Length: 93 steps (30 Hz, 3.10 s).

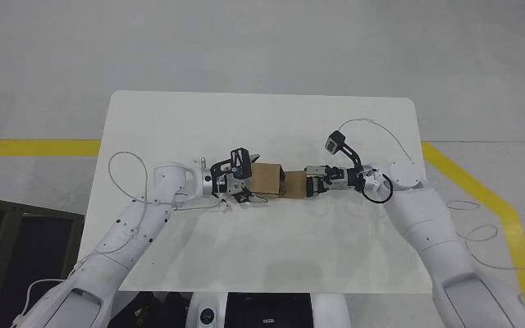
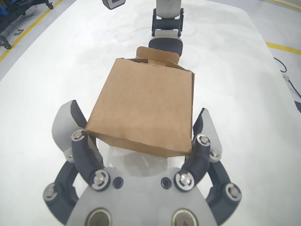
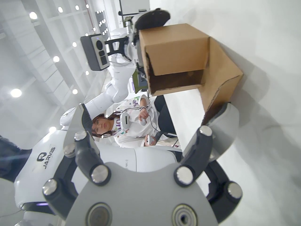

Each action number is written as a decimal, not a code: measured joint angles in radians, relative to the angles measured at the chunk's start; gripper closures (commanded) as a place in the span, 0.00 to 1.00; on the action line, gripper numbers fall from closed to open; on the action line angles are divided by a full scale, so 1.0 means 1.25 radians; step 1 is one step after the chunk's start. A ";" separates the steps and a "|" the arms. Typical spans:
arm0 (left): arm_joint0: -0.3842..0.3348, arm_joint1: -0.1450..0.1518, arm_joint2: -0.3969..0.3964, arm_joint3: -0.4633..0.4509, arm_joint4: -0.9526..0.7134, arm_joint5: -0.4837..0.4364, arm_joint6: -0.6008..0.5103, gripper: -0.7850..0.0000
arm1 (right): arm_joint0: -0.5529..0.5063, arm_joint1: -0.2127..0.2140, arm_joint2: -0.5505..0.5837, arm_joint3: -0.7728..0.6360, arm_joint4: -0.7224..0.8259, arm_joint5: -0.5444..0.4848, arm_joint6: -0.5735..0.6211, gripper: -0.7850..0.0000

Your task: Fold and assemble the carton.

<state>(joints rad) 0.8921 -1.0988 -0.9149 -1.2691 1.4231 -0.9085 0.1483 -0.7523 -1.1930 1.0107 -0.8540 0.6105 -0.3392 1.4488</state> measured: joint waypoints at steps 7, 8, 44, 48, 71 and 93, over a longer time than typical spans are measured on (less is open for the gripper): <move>0.001 0.000 -0.002 -0.001 0.004 -0.002 -0.001 0.00 | 0.009 -0.009 -0.005 0.001 0.057 0.006 0.032 0.00; 0.002 0.000 -0.002 -0.001 0.004 -0.002 -0.001 0.00 | 0.012 -0.010 -0.010 0.004 0.045 0.003 0.029 0.00; 0.009 0.001 -0.011 -0.003 0.012 -0.011 0.000 0.00 | 0.062 -0.050 -0.102 -0.001 -0.008 -0.034 -0.008 0.00; 0.009 0.001 -0.012 -0.001 0.013 -0.011 0.000 0.00 | 0.061 -0.053 -0.106 0.002 -0.011 -0.041 -0.015 0.29; 0.013 0.000 -0.014 0.003 0.014 -0.011 -0.002 0.00 | 0.070 -0.057 -0.106 0.076 -0.069 -0.037 -0.052 0.69; 0.013 0.000 -0.015 0.006 0.020 -0.010 0.000 0.00 | 0.079 -0.058 -0.101 0.085 -0.114 -0.033 -0.064 0.84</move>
<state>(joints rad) 0.9087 -1.0994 -0.9331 -1.2621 1.4478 -0.9205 0.1488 -0.6534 -1.2660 0.8839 -0.7477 0.4683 -0.3802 1.3692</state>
